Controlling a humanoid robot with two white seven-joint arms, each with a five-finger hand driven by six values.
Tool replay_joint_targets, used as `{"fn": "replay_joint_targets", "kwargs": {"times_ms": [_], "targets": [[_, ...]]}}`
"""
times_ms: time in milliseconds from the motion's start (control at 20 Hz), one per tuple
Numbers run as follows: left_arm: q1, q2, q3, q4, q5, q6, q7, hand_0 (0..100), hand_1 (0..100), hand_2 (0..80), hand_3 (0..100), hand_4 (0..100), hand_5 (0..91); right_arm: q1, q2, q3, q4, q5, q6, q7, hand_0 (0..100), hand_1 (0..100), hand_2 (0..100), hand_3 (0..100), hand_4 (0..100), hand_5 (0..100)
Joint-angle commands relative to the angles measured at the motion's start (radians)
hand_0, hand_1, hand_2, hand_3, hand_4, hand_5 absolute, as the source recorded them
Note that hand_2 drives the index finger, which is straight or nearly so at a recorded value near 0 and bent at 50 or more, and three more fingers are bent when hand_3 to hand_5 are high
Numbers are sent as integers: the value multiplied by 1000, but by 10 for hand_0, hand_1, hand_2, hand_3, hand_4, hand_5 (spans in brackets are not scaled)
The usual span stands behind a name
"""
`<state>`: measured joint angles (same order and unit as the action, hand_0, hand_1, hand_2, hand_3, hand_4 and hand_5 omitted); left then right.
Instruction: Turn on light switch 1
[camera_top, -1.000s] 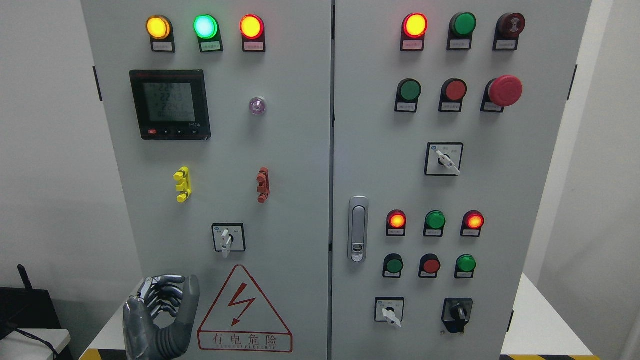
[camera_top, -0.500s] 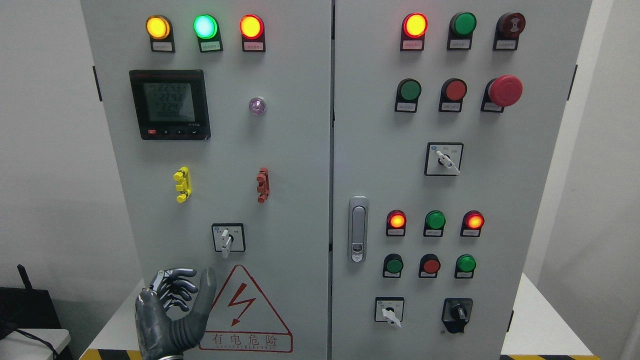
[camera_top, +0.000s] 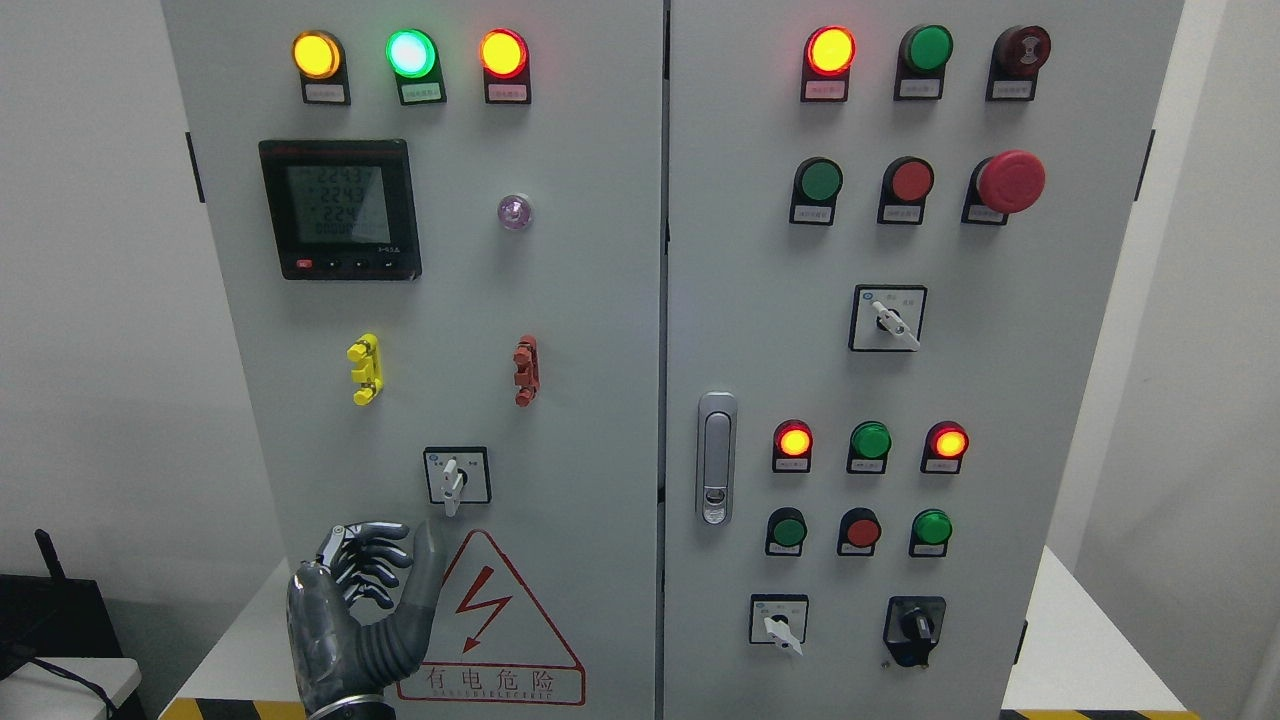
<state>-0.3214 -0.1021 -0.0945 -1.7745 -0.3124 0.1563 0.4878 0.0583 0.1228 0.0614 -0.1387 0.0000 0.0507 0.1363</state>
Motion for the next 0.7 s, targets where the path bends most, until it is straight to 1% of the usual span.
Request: {"fn": "replay_joint_targets", "kwargs": {"times_ms": [0,300,450,650], "targets": [[-16,-4,-17,0,-1,19,0,184,469,523,749,823,812,0,0,0,1,-17,0,2,120,389,0,0,0,0],[-21,-4,-24,-2,-1,48,0,109,466,514,747,822,811,0,0,0,-1,-17,0,0,120,389,0,0,0,0],[-42,-5,-33,-2,-2,52,-1,100,469,513,748,822,811,0,0,0,-1,-18,0,0,120,389,0,0,0,0],[-57,-7,-56,-10,-2,103,-1,97,476,513,749,824,813,0,0,0,-1,-18,0,0,120,389,0,0,0,0]]}}
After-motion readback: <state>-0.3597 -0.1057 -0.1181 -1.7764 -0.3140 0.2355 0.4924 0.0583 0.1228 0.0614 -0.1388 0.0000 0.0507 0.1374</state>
